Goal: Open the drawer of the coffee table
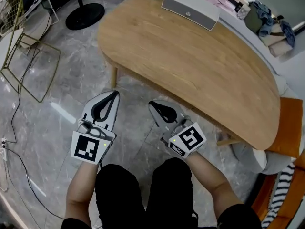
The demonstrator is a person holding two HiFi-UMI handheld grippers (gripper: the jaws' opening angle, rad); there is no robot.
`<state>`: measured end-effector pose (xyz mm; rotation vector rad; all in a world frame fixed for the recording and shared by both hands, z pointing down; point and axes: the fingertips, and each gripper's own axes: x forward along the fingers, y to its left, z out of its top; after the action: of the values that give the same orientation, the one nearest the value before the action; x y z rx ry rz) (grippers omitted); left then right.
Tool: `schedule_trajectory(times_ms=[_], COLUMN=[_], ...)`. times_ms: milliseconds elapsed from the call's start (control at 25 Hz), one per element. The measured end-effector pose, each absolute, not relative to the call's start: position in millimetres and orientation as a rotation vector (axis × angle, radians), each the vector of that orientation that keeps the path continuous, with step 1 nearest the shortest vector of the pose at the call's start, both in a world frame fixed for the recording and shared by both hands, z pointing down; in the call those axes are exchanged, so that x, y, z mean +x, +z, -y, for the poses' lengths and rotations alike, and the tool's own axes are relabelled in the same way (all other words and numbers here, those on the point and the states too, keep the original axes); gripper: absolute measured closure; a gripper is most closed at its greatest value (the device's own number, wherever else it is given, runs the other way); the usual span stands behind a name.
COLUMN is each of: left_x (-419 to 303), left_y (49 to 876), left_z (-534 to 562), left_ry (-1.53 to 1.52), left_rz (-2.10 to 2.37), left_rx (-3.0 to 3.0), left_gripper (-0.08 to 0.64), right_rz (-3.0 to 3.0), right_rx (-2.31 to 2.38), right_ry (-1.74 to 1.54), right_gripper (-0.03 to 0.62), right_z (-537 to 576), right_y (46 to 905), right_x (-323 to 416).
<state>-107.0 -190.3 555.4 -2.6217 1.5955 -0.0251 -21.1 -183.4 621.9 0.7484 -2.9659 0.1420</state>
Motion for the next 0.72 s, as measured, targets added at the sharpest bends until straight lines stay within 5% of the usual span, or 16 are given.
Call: schedule_trajectory(times_ms=[720], left_x=[-99], left_y=[599], left_z=[180], left_ry=[0.010], left_rz=[-1.548], left_rx=[-2.669], left_gripper=[0.552], right_rz=[2.892], right_rx=[0.923], right_ry=[0.055], right_gripper=[0.588], right_z=[198], right_y=[672], right_x=[-13])
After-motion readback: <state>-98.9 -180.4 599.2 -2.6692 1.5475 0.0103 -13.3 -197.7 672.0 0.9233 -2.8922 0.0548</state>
